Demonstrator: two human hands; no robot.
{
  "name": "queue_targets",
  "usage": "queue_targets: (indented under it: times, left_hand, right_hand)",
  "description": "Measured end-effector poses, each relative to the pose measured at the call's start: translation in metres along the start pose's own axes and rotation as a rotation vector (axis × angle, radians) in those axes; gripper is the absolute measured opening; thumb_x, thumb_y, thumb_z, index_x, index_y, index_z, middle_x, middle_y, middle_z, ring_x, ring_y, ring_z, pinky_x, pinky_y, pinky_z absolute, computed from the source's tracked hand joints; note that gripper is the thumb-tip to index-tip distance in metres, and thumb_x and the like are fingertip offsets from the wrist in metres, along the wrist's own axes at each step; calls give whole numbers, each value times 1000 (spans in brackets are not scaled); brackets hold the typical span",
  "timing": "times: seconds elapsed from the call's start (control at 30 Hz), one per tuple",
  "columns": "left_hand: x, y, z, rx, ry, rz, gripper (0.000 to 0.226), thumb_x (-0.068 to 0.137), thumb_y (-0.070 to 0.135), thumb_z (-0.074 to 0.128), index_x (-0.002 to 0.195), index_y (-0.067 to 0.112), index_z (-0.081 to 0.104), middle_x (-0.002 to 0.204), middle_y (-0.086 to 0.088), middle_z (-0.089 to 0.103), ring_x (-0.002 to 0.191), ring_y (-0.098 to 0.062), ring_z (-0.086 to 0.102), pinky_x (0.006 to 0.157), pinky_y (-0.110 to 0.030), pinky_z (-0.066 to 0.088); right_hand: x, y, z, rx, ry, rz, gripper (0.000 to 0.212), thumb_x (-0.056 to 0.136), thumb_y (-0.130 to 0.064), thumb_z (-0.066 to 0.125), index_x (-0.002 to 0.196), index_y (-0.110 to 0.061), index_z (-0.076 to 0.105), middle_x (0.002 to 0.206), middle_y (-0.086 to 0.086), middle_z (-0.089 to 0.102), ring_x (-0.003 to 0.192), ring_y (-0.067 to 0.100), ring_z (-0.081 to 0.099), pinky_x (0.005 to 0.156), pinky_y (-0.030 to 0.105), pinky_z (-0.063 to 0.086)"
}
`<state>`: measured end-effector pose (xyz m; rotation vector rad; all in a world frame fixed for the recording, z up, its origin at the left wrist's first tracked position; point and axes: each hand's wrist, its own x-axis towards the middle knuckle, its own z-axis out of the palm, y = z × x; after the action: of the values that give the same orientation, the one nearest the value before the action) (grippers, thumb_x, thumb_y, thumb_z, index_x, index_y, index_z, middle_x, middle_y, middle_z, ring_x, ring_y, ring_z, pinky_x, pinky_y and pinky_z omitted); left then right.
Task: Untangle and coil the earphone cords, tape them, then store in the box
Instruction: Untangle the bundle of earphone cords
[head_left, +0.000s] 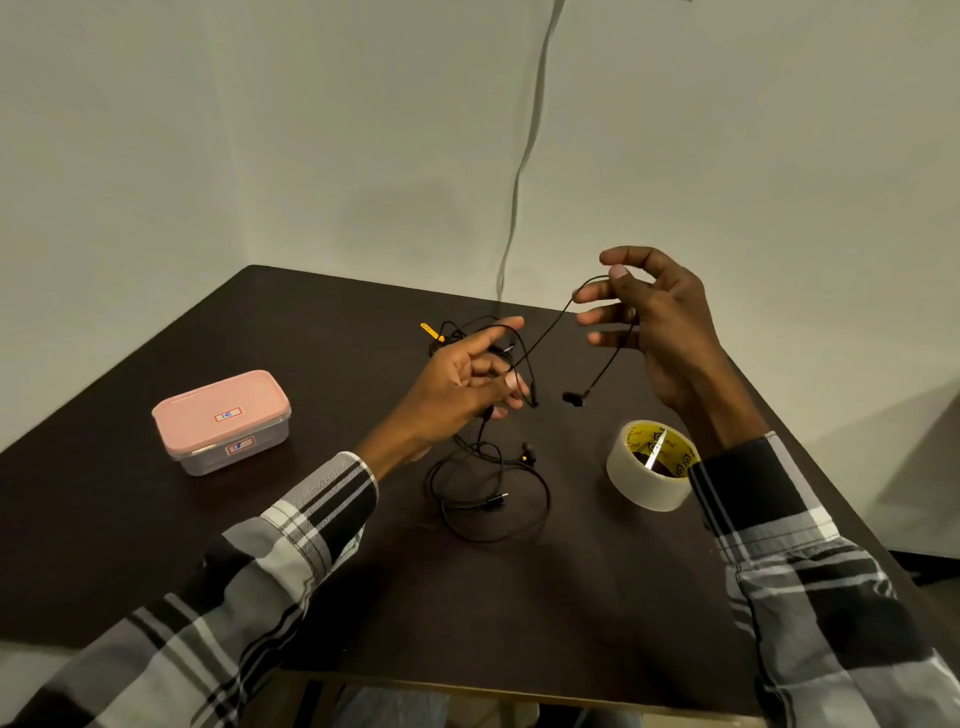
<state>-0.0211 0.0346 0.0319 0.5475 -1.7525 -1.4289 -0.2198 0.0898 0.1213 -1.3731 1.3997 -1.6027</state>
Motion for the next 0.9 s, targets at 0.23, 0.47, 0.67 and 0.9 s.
queue_targets:
  times: [0.23,0.47,0.67,0.9]
  left_hand:
    - [6,23,0,76,39,60,47,99,17,56,142,33,46,79,-9,71,60,-15,64,51,-29,55]
    - [17,46,-7,343,-78,-3,23,98,12,58,116,5,69,75,-8,69,55,-1,64,47,-13,41]
    - [33,67,-21,464,-64,-66,16,82,-2,68,96,1,75,84,-14,75,70,-11,70,67,-26,53]
    - [40,107,-45,578,-133,-35,12,79,20,80,87,12,77,73,-7,73,66,-9,63,66,-20,48]
  right_hand:
    - [-7,9,2,-223,-75,71,26,97,-34,62,107,-11,69,87,6,77,74,17,72,66,34,59]
    - [-19,13,21,-352,-188,-245,28,87,-34,73,113,-25,69,112,-11,70,105,4,66,82,27,57]
    - [-25,28,39,-699,-280,-403,61,71,-53,79,125,-33,62,131,-14,55,122,6,51,95,35,50]
    - [-19,11,37,-280,-176,-269,20,90,-9,71,110,-10,70,83,16,75,80,15,75,72,21,56]
